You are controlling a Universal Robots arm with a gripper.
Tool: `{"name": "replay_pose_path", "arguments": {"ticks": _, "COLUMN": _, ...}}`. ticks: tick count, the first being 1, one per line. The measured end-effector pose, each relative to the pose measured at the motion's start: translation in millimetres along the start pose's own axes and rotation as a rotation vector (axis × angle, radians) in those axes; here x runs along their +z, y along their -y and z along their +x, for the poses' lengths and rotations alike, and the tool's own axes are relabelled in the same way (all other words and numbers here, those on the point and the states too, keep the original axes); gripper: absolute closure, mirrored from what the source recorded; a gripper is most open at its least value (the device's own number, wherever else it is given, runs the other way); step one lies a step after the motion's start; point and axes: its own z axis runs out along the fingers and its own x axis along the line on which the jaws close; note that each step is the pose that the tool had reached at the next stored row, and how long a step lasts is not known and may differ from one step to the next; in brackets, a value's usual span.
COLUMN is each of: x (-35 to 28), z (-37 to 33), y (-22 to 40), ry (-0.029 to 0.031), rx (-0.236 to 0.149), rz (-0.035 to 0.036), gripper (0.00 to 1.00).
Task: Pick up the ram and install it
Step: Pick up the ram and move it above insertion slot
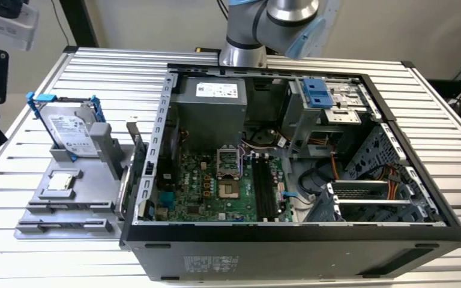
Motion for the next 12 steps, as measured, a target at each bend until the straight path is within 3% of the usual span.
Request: {"name": "replay_pose_path", "arguments": {"ticks": 12, "x": 0.1, "z": -0.1, "y": 0.2, "ry": -0.0078, "rx": -0.195, "rz": 0.0014, "gripper": 1.00}}
